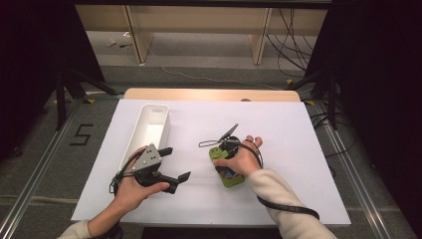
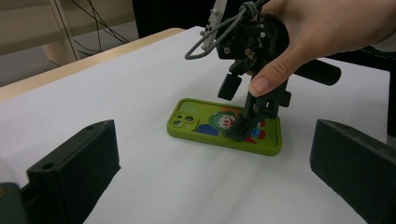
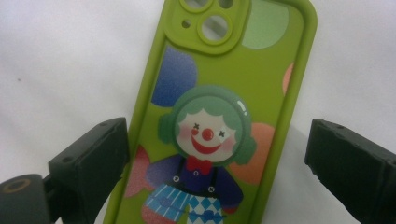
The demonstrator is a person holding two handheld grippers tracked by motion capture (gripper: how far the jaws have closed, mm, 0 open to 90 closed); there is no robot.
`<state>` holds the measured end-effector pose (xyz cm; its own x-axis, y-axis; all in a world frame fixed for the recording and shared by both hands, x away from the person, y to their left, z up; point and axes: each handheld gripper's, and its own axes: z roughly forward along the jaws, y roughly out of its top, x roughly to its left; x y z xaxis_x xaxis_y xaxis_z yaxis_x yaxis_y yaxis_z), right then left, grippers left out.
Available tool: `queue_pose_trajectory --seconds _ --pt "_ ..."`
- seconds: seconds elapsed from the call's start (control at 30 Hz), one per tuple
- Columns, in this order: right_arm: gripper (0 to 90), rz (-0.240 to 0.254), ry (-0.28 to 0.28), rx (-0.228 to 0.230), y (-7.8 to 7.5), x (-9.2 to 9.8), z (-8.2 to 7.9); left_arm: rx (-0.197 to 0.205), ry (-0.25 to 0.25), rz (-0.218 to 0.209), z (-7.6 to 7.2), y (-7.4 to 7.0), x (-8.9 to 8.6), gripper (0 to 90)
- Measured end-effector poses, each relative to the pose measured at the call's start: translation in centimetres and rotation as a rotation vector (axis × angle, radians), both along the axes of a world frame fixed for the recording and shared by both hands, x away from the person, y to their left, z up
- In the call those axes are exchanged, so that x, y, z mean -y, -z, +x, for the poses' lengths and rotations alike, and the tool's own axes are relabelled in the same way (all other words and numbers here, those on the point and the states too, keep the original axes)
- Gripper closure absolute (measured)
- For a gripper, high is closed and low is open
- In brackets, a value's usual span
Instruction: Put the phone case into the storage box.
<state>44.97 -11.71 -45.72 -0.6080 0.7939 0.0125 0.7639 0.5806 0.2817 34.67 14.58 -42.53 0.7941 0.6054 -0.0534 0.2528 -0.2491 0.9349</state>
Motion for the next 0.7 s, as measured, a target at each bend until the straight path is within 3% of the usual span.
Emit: queue_pose_trajectory --seconds 0.23,0.7 --pt "6.9 -0.007 -0.001 -0.045 0.17 -0.64 0.06 0.001 0.000 0.000 0.00 0.00 0.00 1.1" --pt "8.1 -0.057 0.041 -0.080 0.47 -1.07 0.49 0.001 0.002 0.000 -0.01 -0.01 -0.02 1.0"
